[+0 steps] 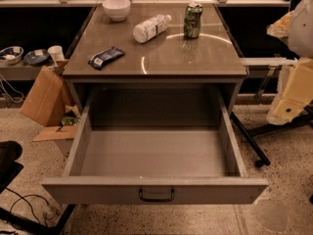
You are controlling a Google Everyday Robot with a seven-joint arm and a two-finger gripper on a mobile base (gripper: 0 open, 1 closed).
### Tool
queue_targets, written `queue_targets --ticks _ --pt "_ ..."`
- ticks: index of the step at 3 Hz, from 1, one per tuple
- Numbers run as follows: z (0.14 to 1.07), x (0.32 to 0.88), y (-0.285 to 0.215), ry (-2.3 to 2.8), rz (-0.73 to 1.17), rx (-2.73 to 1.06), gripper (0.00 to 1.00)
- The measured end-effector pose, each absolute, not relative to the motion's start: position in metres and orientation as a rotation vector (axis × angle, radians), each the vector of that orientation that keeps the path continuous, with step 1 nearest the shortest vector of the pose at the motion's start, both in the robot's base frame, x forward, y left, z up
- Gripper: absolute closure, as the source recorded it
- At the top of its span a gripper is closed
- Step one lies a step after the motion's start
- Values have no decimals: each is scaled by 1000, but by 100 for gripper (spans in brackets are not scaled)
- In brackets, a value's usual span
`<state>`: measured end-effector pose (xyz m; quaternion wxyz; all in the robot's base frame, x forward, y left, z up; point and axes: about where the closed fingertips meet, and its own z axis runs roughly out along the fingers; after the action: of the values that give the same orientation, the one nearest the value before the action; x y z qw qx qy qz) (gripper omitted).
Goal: Place green can into top drawer
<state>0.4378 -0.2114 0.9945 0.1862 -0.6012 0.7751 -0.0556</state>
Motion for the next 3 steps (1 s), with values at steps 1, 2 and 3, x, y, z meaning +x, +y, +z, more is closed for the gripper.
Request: queue_targets --ticks 1,2,3 --pt "995 438 -211 2183 -157 -1693 0" --pt "989 455 -211 2115 -162 -1673 0" --pt "974 505 -212 1947 -116 -1632 0"
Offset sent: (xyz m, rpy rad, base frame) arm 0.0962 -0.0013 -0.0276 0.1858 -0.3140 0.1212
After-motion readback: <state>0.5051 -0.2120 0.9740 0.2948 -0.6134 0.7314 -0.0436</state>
